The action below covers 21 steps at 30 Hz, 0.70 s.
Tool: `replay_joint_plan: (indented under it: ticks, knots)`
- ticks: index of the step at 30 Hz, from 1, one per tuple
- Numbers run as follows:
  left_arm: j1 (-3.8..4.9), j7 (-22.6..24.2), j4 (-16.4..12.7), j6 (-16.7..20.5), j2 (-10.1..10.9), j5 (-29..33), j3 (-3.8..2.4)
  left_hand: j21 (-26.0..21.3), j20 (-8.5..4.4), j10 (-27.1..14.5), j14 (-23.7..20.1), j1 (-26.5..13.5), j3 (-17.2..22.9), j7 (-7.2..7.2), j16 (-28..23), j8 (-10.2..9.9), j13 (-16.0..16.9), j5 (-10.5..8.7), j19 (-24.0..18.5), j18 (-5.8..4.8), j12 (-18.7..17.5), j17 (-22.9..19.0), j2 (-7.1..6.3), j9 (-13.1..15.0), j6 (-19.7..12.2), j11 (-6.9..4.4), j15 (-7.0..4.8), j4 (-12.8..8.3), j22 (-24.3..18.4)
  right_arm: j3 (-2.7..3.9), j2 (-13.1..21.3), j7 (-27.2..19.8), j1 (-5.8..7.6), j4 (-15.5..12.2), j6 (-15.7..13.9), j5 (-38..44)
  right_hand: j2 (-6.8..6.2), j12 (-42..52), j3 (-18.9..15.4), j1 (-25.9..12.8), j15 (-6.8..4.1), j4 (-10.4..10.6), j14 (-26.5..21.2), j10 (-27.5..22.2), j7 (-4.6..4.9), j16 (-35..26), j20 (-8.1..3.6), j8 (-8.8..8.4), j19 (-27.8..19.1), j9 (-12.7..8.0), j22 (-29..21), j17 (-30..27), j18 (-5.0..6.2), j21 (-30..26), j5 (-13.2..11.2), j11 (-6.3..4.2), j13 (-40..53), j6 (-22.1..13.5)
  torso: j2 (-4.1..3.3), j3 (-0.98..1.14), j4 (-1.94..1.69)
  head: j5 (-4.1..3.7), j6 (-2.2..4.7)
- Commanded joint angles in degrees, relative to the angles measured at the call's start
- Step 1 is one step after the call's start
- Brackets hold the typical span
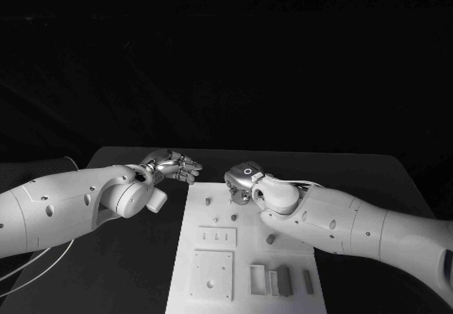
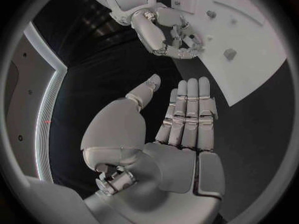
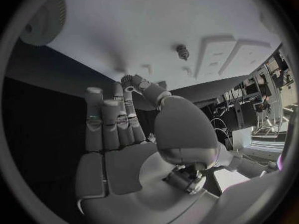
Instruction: Assemble the parts on the task board
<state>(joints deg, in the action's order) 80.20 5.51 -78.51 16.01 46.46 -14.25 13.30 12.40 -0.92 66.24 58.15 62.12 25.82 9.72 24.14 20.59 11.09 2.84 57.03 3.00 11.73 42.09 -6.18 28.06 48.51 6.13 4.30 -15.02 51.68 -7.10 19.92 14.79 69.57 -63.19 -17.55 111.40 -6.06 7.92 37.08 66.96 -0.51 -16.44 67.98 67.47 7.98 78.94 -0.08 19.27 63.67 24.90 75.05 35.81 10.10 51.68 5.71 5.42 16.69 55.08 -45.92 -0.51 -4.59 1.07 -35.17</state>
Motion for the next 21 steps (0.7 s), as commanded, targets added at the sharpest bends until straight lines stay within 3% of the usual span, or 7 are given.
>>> replay_joint_plan:
  ticks: [1,11,21]
  knots:
    - [0.09,0.3,-0.1,-0.8,-0.2,-0.1,-0.06,-0.3,-0.43,0.4,0.5,-0.3,0.2,-0.01,-0.2,-0.3,0.1,0.00,-0.1,0.54,-0.3,0.1,0.12,-0.1,0.4,0.14,-0.03,0.1,0.1,-0.02,-0.2,-0.1,-0.03,0.0,-0.1,0.3,-0.44,-0.2,0.4,-0.1,-0.34,0.0,-0.2,0.2,0.05,0.0,-0.30,0.01,-0.2,0.1,0.7,-0.1,4.90,0.2,0.3,0.04,0.1,0.2,0.01,-0.01,0.01,0.03,0.02]
    - [0.12,0.3,-0.1,-0.8,-0.1,-0.1,-0.06,-0.3,-0.43,0.4,0.5,-0.3,0.2,-0.01,-0.2,-0.3,0.1,0.00,-0.1,0.53,-0.4,0.2,0.11,-0.1,0.4,0.13,-0.03,0.1,0.1,-0.02,-0.2,0.0,-0.03,0.3,-0.2,0.4,-0.35,-0.3,0.5,0.0,-0.34,0.0,-0.2,0.2,0.05,0.0,-0.30,0.01,-0.2,0.1,0.7,-0.1,4.90,0.2,0.3,0.03,0.1,0.2,-0.01,0.05,0.04,0.10,0.04]
    - [0.11,0.3,0.7,-0.9,-0.9,-0.2,-0.01,-0.3,-0.44,0.4,0.6,-0.3,0.3,-0.01,-0.3,-0.3,0.2,0.00,-0.1,0.52,-0.4,0.2,0.15,-0.1,0.4,0.14,-0.04,0.0,0.1,-0.01,-0.2,-0.4,-0.02,0.4,0.1,0.2,-0.38,-0.3,0.5,0.0,-0.34,0.0,-0.2,0.2,0.05,0.0,-0.30,0.00,-0.2,0.1,0.7,-0.1,4.90,0.2,0.3,0.04,0.1,0.2,-0.08,-0.02,0.21,0.05,0.08]
